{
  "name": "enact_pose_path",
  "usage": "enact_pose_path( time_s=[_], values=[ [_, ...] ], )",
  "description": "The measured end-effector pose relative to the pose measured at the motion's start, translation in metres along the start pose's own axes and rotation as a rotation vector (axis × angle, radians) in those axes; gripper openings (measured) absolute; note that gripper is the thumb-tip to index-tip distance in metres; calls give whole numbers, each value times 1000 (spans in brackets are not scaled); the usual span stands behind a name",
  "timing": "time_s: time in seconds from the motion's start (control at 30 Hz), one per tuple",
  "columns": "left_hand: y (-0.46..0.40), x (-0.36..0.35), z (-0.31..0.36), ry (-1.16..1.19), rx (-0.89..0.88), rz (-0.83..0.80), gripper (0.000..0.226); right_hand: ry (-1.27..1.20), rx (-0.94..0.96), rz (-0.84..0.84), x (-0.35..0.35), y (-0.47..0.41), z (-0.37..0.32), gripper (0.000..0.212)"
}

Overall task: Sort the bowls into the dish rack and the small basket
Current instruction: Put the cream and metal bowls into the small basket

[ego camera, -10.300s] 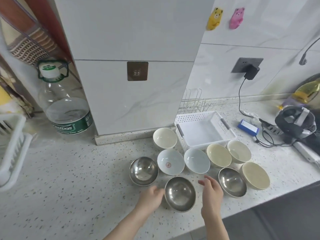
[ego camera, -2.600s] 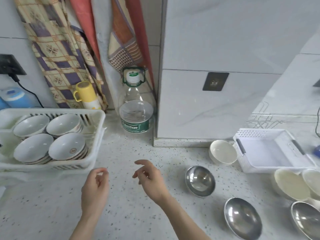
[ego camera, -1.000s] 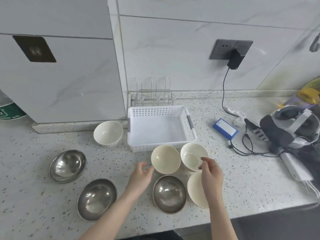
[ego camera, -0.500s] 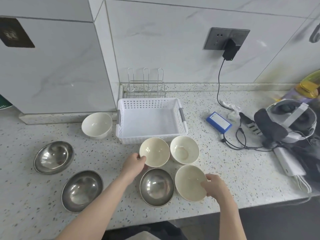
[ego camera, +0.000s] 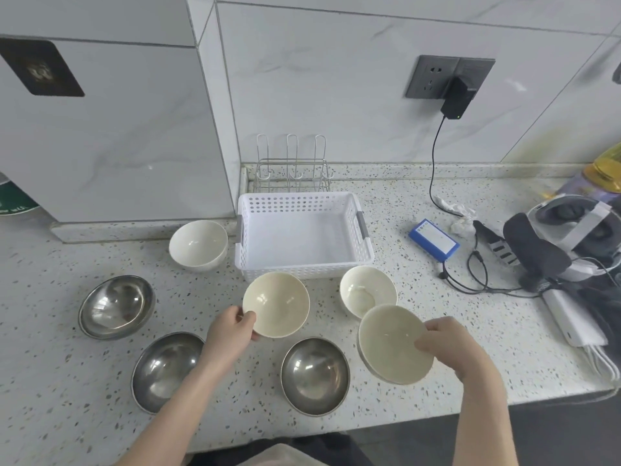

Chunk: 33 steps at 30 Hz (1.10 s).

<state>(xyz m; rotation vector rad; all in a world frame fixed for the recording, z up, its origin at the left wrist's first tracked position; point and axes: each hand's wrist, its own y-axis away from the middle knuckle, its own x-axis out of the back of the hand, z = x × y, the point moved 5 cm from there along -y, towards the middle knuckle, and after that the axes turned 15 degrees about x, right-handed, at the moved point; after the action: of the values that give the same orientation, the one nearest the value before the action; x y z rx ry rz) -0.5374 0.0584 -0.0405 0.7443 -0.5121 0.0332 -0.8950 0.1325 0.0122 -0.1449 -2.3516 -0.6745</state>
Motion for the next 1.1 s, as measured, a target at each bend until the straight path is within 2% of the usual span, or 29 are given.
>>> enact_pose_path(
  time_s=[0.07,0.17,0.23,0.4,0.5,0.7,1.1],
  values=[
    [3,6,4,46,-14,-10,17,-111,27,2,7,-2,-16,15],
    [5,15,15,118,-29,-16,17,-253,81,2,9,-10,-46,26],
    [2,20,27,159,-34,-29,17,-340,117,27,6,-19,-66,23],
    [-23,31,68,151,-17,-9,18,-465,137,175,1,-50,-93,4],
    [-44,30,95,95,-2,18,20,-507,138,227,-6,-71,-100,10],
    [-87,22,130,-42,45,62,35,-540,142,258,-23,-115,-119,22],
    [-122,11,146,-171,24,235,25,-442,258,159,-72,-174,-153,18]
  ],
)
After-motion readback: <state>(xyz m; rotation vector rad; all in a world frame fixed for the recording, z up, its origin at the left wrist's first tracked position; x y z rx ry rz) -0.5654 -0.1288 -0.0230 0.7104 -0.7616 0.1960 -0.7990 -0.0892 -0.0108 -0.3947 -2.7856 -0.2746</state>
